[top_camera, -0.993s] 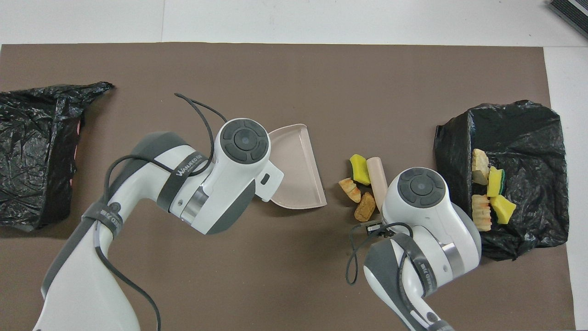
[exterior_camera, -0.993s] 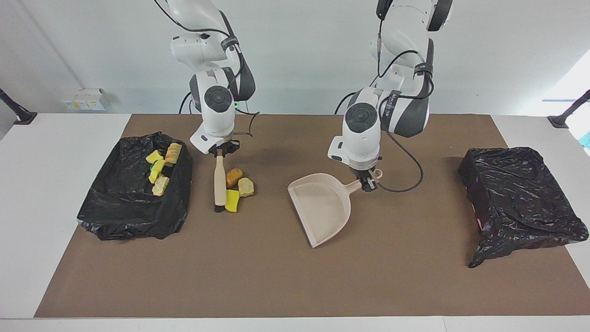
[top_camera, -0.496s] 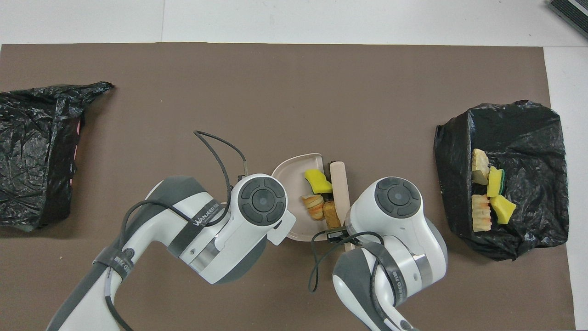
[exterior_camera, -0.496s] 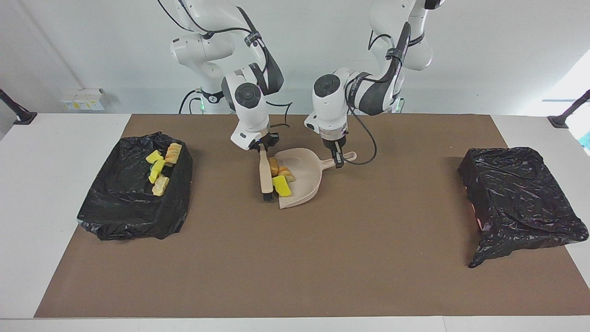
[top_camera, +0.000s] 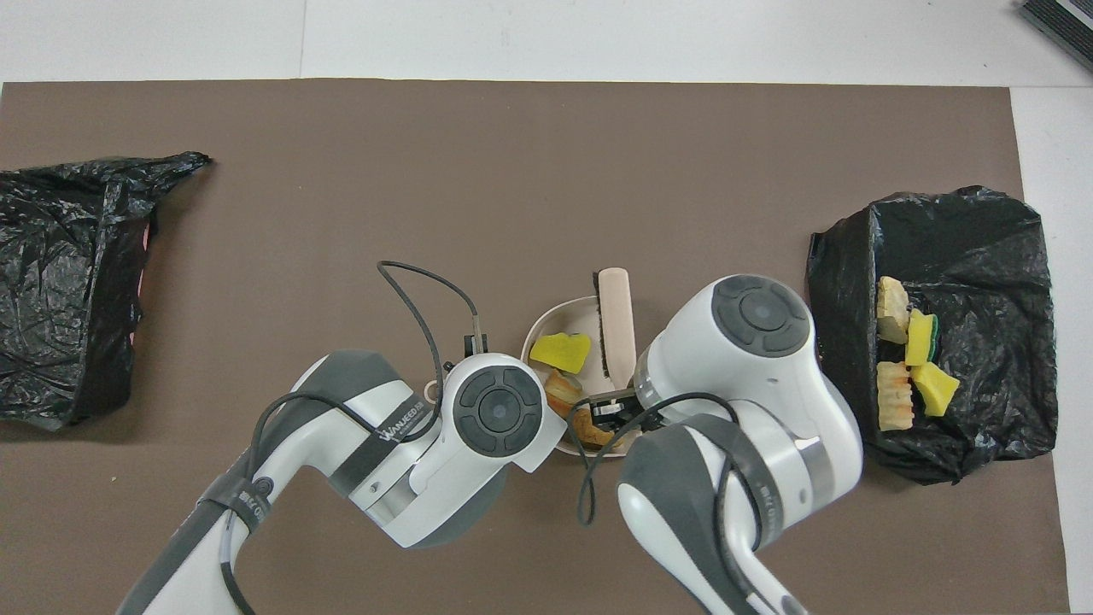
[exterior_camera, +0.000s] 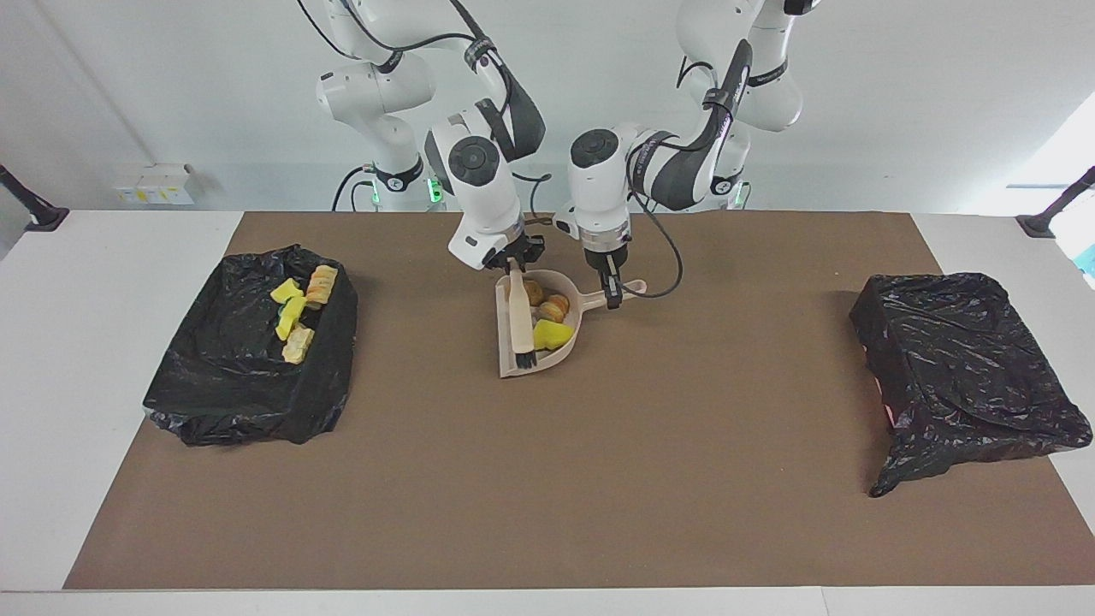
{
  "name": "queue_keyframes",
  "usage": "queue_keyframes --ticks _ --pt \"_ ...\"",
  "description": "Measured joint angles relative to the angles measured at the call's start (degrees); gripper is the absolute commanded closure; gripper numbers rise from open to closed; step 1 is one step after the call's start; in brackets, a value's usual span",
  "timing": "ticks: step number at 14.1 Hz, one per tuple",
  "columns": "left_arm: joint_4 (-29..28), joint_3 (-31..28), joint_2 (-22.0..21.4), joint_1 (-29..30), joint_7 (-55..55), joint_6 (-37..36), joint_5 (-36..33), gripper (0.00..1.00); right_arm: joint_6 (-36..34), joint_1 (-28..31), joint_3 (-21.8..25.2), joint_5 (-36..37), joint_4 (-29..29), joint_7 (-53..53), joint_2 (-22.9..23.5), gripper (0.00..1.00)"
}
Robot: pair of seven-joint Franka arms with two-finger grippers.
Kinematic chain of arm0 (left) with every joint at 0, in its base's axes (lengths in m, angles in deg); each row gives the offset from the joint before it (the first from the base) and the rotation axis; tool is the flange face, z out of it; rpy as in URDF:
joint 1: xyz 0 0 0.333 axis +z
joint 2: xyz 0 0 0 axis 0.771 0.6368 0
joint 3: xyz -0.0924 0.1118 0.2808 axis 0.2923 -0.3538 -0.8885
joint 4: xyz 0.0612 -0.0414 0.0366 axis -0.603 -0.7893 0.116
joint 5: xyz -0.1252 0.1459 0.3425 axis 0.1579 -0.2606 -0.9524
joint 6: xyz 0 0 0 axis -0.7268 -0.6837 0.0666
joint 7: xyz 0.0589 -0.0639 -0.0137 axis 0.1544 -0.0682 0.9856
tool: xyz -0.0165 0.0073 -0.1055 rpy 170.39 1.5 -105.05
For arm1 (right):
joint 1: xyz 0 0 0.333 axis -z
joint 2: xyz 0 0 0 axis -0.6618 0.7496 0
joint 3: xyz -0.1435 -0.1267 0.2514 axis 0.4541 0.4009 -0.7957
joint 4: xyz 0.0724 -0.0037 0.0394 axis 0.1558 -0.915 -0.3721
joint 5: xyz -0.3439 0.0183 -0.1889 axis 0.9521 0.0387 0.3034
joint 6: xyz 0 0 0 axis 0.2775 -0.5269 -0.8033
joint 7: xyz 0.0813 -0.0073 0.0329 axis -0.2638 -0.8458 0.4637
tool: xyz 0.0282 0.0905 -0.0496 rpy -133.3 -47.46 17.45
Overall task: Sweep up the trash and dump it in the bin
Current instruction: 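Sweep the remaining sponge and bread pieces into the dustpan with the right gripper, then carry the loaded dustpan with the left gripper to the other black bag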
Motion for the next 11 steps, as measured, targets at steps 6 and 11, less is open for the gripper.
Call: queue_keyframes --ticks 6,11 --pt "0.4 -0.4 0.2 6.8 -5.4 2.1 4.9 1.00 -11.1 3.3 -0.2 6.0 2.3 -0.4 -4.2 1.00" --pt "6.1 -0.8 0.2 15.2 -17.9 -3.0 10.5 1.00 -8.7 -5.9 -1.7 3.0 -3.8 -11.6 -9.6 1.00"
